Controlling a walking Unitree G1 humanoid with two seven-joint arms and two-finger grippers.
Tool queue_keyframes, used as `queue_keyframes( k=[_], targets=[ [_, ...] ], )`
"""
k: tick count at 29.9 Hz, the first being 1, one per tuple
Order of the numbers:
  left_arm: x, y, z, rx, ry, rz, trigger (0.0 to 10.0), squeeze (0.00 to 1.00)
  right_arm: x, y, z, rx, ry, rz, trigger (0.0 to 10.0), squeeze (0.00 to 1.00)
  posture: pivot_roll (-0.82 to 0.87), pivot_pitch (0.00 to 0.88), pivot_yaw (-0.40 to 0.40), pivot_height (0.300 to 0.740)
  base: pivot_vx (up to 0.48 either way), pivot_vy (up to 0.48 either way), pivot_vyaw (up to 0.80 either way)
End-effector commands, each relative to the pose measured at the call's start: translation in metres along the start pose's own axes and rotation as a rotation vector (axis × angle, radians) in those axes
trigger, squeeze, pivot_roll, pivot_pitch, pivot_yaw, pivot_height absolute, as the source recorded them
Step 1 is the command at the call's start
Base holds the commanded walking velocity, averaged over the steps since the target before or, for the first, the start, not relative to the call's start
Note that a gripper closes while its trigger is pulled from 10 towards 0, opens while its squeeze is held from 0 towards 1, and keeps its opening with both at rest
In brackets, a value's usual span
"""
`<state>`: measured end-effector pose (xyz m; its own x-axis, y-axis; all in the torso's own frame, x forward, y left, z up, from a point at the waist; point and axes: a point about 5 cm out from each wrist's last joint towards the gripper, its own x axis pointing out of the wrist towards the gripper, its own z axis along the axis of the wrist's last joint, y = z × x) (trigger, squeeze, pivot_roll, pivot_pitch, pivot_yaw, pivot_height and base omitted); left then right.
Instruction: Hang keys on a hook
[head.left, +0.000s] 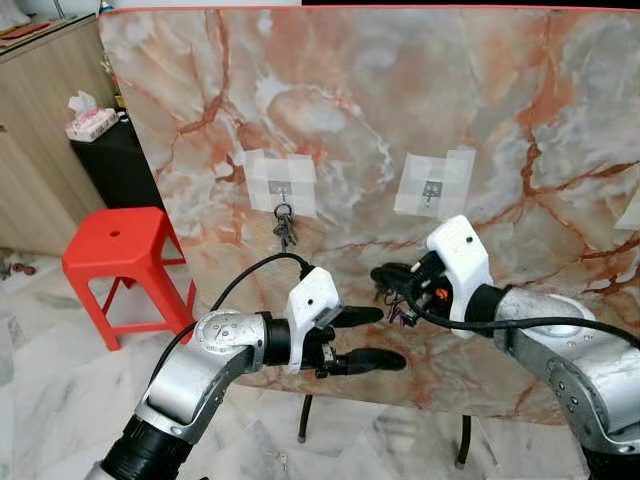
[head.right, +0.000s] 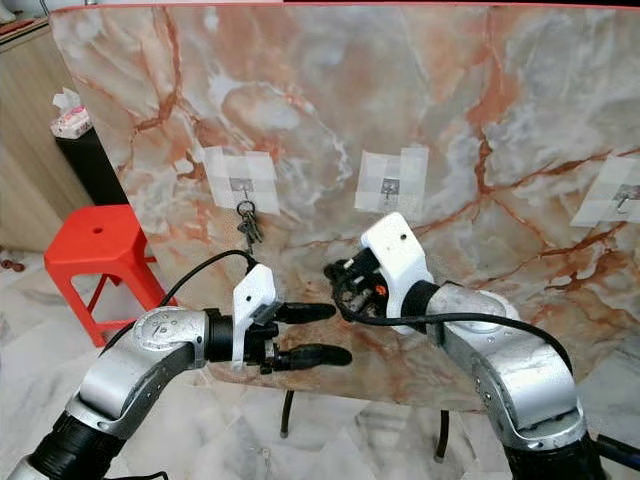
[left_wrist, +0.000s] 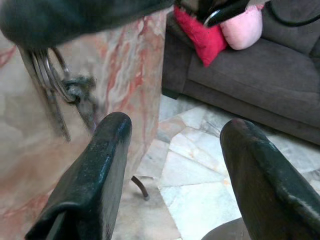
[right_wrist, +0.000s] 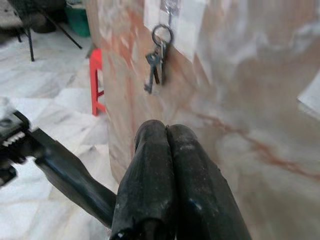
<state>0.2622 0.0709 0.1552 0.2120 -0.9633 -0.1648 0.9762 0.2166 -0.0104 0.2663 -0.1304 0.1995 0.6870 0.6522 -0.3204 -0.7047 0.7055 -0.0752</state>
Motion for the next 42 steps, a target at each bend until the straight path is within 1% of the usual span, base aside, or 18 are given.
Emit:
queue_keyframes(
  k=[1,7,10,14,16,18,20,24,30,35,36,42],
  targets=[
    [-0.001,0.003,0.003,-0.004,-0.001,0.017,10.0,0.0,-0.003,0.003,0.009,-0.009,-0.033,0.011,10.0,0.0,-0.03,0.0,0.018,0.74,0.0,0.0,0.0],
    [-0.002,0.003,0.003,-0.014,-0.006,0.011,10.0,0.0,-0.004,0.004,0.01,-0.009,-0.036,0.007,10.0,0.0,-0.03,0.0,0.02,0.74,0.0,0.0,0.0],
    [-0.004,0.003,0.002,-0.021,-0.003,0.015,10.0,0.0,-0.004,-0.001,0.01,-0.002,-0.035,-0.038,10.0,0.0,-0.03,0.0,0.023,0.74,0.0,0.0,0.0],
    [-0.01,0.002,-0.005,-0.04,0.024,0.015,10.0,0.0,-0.002,-0.01,0.023,0.013,-0.094,-0.111,10.0,0.0,-0.03,0.0,0.025,0.74,0.0,0.0,0.0],
    [-0.01,0.001,-0.006,-0.041,0.027,0.015,10.0,0.0,-0.001,-0.01,0.025,0.015,-0.102,-0.11,10.0,0.0,-0.03,0.0,0.025,0.74,0.0,0.0,0.0],
    [-0.009,0.002,-0.007,-0.051,0.019,0.02,10.0,0.0,0.0,-0.007,0.028,0.019,-0.117,-0.098,10.0,0.0,-0.03,0.0,0.026,0.74,0.0,0.0,0.0],
    [-0.008,0.003,-0.006,-0.064,0.002,0.024,10.0,0.0,0.002,-0.001,0.034,0.013,-0.139,-0.067,10.0,0.0,-0.03,0.0,0.028,0.74,0.0,0.0,0.0],
    [-0.008,0.006,-0.006,-0.077,-0.012,0.038,10.0,0.0,0.003,0.0,0.041,0.025,-0.17,-0.076,10.0,0.0,-0.03,0.0,0.032,0.74,0.0,0.0,0.0],
    [-0.008,0.007,-0.006,-0.09,-0.035,0.05,10.0,0.0,0.005,0.004,0.045,0.038,-0.186,-0.063,10.0,0.0,-0.03,0.0,0.032,0.74,0.0,0.0,0.0],
    [-0.006,0.009,-0.007,-0.1,-0.052,0.066,10.0,0.0,0.008,0.011,0.052,0.056,-0.213,-0.034,10.0,0.0,-0.03,0.0,0.031,0.74,0.0,0.0,0.0],
    [-0.006,0.009,-0.007,-0.102,-0.06,0.071,10.0,0.0,0.01,0.016,0.054,0.062,-0.22,-0.015,10.0,0.0,-0.03,0.0,0.031,0.74,0.0,0.0,0.0],
    [-0.006,0.01,-0.006,-0.109,-0.078,0.088,10.0,0.0,0.011,0.02,0.051,0.074,-0.204,-0.006,10.0,0.0,-0.03,0.0,0.031,0.74,0.0,0.0,0.0]
  ],
)
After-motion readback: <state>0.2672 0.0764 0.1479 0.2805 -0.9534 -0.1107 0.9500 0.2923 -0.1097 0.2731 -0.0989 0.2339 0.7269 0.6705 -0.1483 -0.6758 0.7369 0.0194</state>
